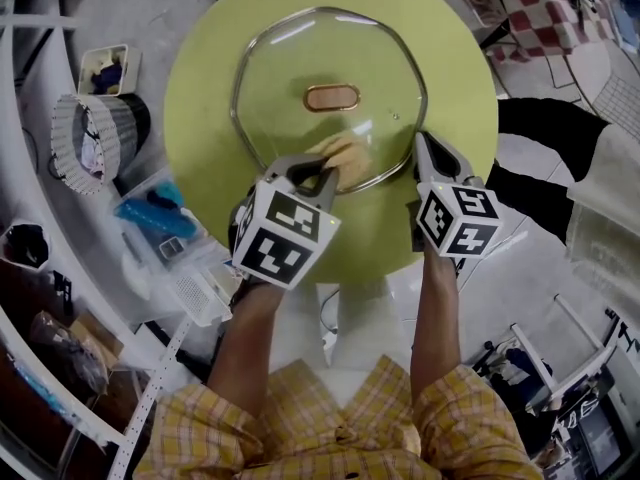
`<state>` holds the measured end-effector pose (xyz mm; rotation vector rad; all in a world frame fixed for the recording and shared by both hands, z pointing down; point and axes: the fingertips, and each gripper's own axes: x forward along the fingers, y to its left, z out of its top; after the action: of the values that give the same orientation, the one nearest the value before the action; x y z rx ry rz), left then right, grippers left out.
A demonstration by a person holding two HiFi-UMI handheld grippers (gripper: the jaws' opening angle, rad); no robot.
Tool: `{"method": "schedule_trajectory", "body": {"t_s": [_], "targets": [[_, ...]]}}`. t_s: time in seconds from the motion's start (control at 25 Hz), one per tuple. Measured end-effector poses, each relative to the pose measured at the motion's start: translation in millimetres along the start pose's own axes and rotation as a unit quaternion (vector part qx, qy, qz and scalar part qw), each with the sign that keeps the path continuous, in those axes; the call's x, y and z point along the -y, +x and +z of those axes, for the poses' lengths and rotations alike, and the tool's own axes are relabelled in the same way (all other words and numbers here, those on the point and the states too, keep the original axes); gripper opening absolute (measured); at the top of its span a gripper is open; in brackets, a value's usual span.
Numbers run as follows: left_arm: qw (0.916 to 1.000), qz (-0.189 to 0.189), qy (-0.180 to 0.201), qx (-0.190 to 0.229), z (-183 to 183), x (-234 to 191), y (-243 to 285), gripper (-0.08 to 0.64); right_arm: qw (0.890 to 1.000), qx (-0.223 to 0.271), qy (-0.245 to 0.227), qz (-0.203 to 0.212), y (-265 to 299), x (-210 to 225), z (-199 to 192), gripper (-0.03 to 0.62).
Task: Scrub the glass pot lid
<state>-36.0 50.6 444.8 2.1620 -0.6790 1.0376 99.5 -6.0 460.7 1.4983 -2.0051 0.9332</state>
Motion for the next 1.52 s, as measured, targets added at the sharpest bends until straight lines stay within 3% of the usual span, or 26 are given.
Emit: {"method": "schedule_trajectory", "body": {"t_s": [0.72,1.52], "targets": [[0.9978,0.007,-0.057,0.033,-3.6,-13.0,-11.5,0.034,1.0,0.0,-0.004,-0.001,-0.1,0.6,1.1,0.008],[0.9957,0.021,-0.073,0.052,-12.4,-35.3,-21.0,0.034,1.0,0.0,-0.01,-0.009,1.7,-1.1,0.1,0.008]]}}
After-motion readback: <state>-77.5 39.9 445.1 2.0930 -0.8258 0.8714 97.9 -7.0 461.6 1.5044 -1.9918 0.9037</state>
